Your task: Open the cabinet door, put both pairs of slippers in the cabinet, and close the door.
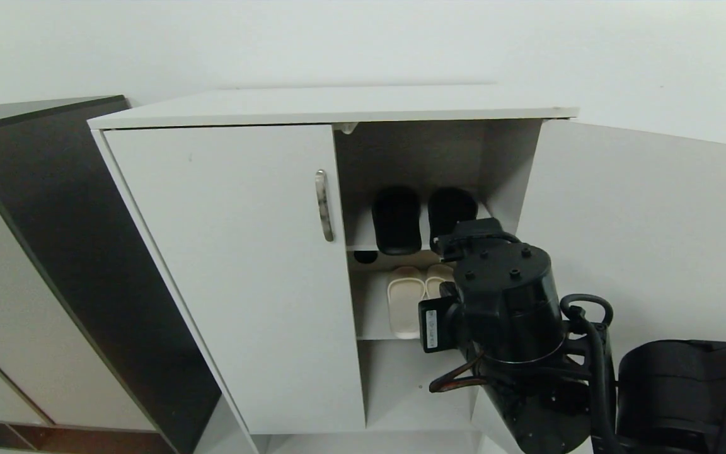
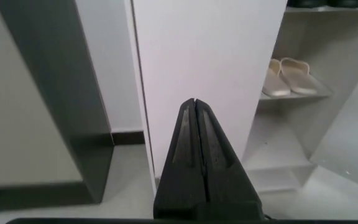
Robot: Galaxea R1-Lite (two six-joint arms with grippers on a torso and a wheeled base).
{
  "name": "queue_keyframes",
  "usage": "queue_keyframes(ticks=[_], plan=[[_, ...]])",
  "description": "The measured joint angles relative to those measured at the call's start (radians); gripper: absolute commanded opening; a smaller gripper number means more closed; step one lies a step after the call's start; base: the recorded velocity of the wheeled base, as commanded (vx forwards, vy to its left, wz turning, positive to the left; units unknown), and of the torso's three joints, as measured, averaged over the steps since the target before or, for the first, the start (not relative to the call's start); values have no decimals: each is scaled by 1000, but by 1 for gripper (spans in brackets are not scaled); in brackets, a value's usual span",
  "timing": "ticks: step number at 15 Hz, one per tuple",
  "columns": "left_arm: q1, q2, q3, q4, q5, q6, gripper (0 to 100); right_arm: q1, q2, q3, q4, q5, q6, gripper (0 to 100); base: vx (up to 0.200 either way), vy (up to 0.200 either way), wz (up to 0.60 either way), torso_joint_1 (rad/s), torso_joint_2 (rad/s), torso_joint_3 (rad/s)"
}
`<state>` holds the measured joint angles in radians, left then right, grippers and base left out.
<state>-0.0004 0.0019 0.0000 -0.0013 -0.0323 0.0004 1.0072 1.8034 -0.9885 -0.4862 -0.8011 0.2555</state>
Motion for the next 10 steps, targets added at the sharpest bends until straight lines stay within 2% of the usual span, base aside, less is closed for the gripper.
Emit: queue_keyframes(ticks=[9, 10], plan=[[0, 0, 0, 0, 0, 0, 0, -31, 4, 27, -54, 20, -16, 0, -200, 0, 0, 2, 1, 5], [1, 0, 0, 0, 0, 0, 0, -35, 7, 28, -57, 20, -24, 0, 0, 0, 0, 0, 0, 0]])
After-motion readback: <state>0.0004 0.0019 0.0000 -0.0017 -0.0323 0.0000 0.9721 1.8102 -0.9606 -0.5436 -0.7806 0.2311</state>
